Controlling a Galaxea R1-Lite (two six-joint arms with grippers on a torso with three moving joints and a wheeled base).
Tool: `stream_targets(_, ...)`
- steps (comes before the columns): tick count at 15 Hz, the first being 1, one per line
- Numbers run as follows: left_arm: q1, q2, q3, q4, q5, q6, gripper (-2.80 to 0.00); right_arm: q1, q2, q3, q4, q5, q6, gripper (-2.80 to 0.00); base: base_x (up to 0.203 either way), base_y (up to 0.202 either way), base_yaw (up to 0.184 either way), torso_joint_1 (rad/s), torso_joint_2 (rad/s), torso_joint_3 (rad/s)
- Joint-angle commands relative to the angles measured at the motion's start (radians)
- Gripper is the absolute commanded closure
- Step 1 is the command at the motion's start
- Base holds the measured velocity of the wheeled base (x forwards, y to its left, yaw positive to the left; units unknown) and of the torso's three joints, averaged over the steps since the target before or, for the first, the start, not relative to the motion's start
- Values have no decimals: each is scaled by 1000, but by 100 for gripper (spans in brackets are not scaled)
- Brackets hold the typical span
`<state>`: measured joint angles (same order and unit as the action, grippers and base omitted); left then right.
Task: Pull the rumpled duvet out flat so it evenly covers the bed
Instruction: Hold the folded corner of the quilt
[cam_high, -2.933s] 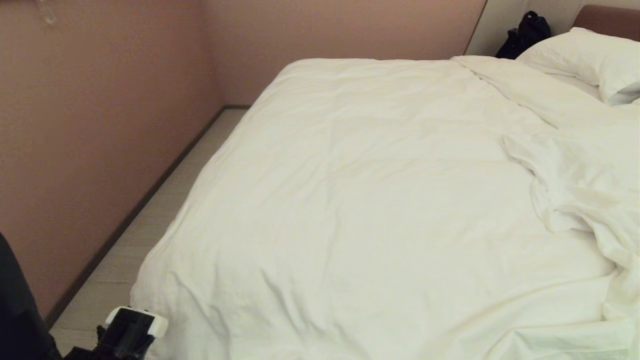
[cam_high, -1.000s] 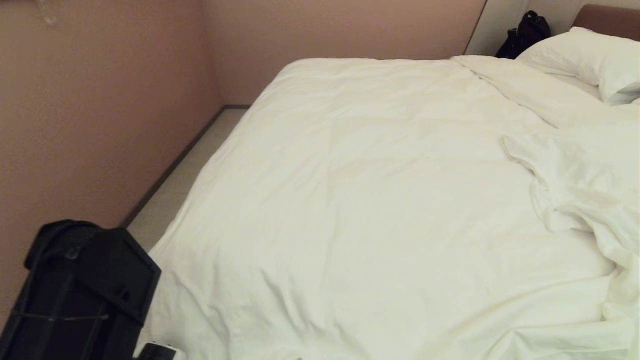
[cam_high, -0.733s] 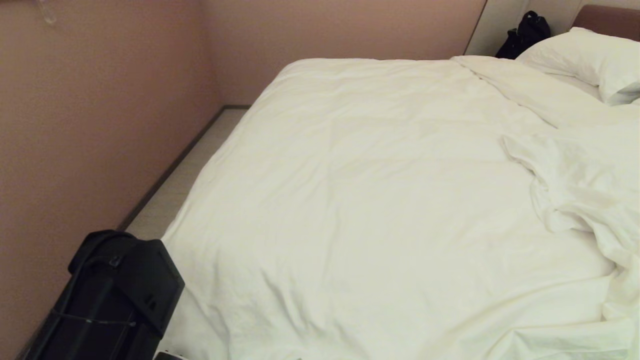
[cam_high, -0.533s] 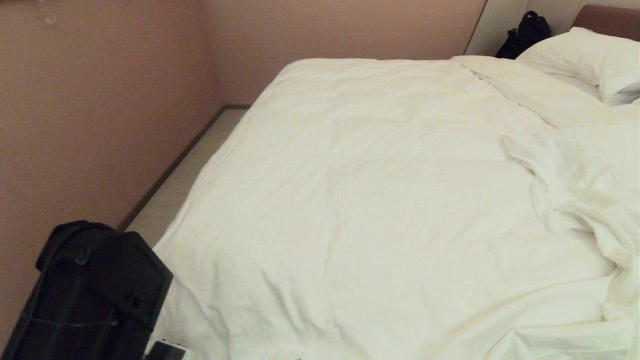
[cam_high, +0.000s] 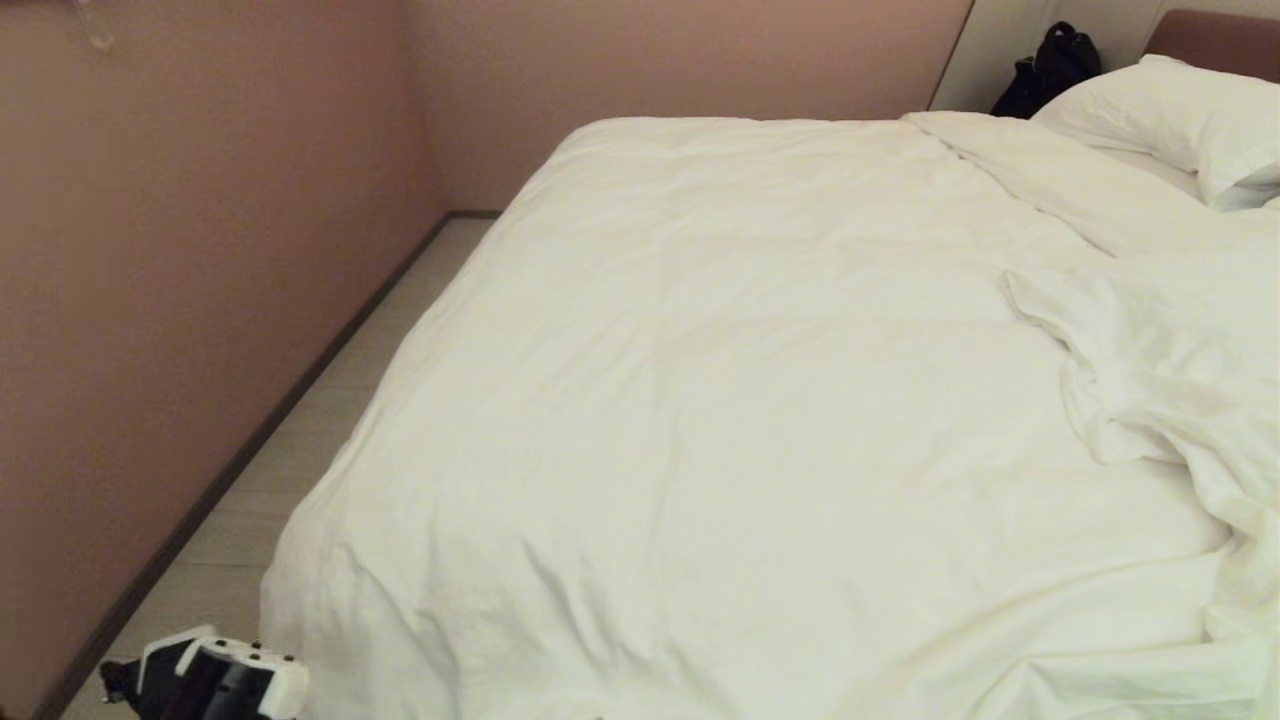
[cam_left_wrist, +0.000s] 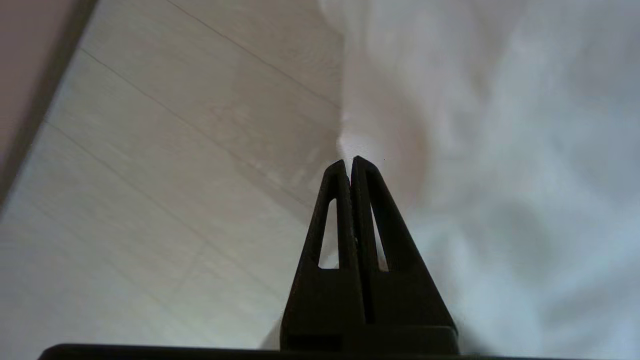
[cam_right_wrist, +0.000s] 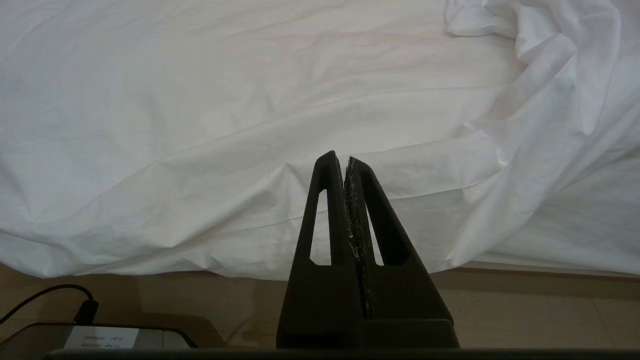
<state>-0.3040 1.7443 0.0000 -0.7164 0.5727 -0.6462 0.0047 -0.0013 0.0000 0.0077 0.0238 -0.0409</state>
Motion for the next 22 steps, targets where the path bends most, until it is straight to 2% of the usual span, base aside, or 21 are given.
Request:
stream_targets(1, -3, -289, -13, 113, 3, 43, 0, 0, 1, 0, 0, 1, -1, 0, 0, 0, 0, 0, 0, 0)
stream_targets(3, -5, -528, -55, 238, -3, 105, 0, 0, 1, 0, 0, 1, -1, 0, 0, 0, 0, 0, 0, 0)
stream_targets(5, -5, -756, -131, 399, -36, 164, 0, 1, 1, 0, 0, 1, -1, 0, 0, 0, 0, 0, 0, 0)
stream_targets(7, -6, -969, -245, 629, -120, 209, 0, 0, 1, 0, 0, 1, -1, 0, 0, 0, 0, 0, 0, 0)
stream_targets(9, -6, -1111, -370, 894, -216, 244, 0, 1, 1, 0, 0, 1, -1, 0, 0, 0, 0, 0, 0, 0)
stream_targets(10, -6, -1139, -400, 950, -244, 257, 0, 1, 1, 0, 0, 1, -1, 0, 0, 0, 0, 0, 0, 0)
stream_targets(12, -3, -1194, -433, 957, -244, 289, 0, 1, 1, 0, 0, 1, -1, 0, 0, 0, 0, 0, 0, 0)
stream_targets(13, -1, -1225, -446, 956, -243, 316, 0, 0, 1, 0, 0, 1, -1, 0, 0, 0, 0, 0, 0, 0)
stream_targets(15, 5, -1279, -467, 953, -244, 409, 0, 0, 1, 0, 0, 1, -1, 0, 0, 0, 0, 0, 0, 0)
stream_targets(17, 19, -1325, -481, 956, -243, 445, 0, 1, 1, 0, 0, 1, -1, 0, 0, 0, 0, 0, 0, 0)
stream_targets(22, 271, -1465, -488, 956, -250, 543, 0, 0, 1, 0, 0, 1, -1, 0, 0, 0, 0, 0, 0, 0)
